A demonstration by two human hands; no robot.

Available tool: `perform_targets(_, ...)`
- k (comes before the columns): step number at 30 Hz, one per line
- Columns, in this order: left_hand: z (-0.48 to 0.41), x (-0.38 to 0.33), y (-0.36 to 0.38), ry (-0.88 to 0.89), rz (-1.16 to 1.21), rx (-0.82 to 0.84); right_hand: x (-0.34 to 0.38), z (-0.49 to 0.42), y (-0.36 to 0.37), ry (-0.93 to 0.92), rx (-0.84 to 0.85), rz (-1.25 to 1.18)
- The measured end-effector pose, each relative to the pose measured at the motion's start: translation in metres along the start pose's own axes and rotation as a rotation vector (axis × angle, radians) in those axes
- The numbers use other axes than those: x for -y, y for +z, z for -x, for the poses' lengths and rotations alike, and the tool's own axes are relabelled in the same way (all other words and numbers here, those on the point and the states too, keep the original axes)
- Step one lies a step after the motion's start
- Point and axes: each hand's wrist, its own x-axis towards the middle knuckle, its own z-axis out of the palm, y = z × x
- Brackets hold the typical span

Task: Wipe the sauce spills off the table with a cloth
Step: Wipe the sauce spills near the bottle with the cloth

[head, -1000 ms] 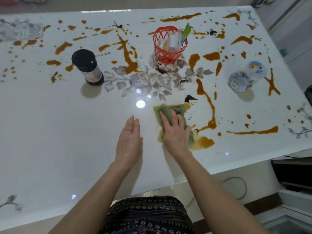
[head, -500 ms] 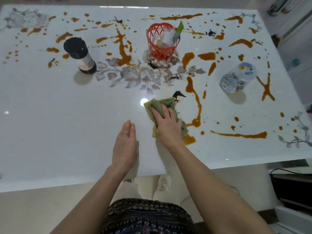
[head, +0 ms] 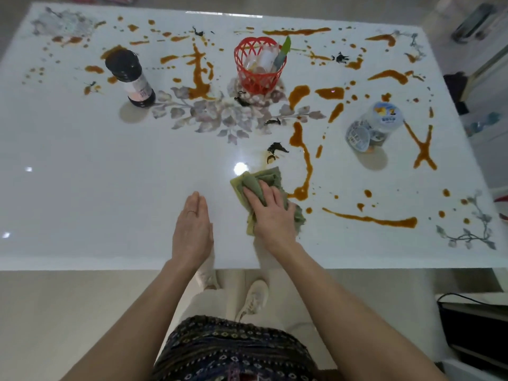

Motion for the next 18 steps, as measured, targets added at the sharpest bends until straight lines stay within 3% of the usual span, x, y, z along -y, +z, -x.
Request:
perform_targets(3, 0.001, -0.001, 0.001, -0.003, 0.002, -0.003, 0.018, 0.025, 0.011, -0.001, -0.095, -0.107)
perform_targets(9, -0.002, 0.003, 0.005, 0.002, -0.069, -0.017, -0.036, 0.043, 0.022, -0.394, -0.181, -0.023)
perform_targets(14, -0.001, -0.004, 0.007, -0.024, -0.065, -0.015, -0.045, 0.010, 0.008, -0.143, -0.177, -0.123)
perform_targets(18, -0.001, -0.001, 0.009, -0.034, -0.054, -0.034, -0.048, 0.051, 0.019, -0.269, -0.215, -0.132)
